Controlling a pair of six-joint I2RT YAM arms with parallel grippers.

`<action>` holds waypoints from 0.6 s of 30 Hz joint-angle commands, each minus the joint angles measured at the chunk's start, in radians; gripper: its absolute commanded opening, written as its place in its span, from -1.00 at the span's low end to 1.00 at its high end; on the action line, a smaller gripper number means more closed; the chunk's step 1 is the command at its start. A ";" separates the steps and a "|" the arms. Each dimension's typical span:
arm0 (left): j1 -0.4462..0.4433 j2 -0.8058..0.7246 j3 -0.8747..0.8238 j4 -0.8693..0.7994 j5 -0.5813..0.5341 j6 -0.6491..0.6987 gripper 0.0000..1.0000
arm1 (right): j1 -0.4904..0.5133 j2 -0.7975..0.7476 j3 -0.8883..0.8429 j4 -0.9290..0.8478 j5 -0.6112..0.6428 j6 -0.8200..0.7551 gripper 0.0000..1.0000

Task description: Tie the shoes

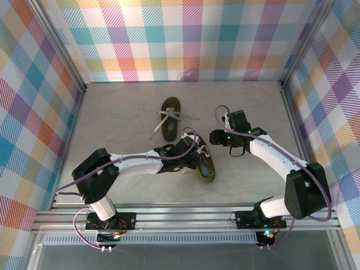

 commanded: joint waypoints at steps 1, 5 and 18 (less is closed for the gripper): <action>-0.001 0.029 0.042 -0.014 -0.002 0.014 -0.49 | -0.005 -0.033 -0.018 -0.006 -0.006 0.003 0.31; -0.002 0.059 0.076 -0.066 -0.032 0.014 -0.55 | -0.016 -0.038 -0.039 0.004 -0.024 0.024 0.31; 0.000 -0.054 0.022 -0.054 -0.007 0.036 -1.00 | -0.051 -0.029 -0.103 0.072 -0.119 0.073 0.31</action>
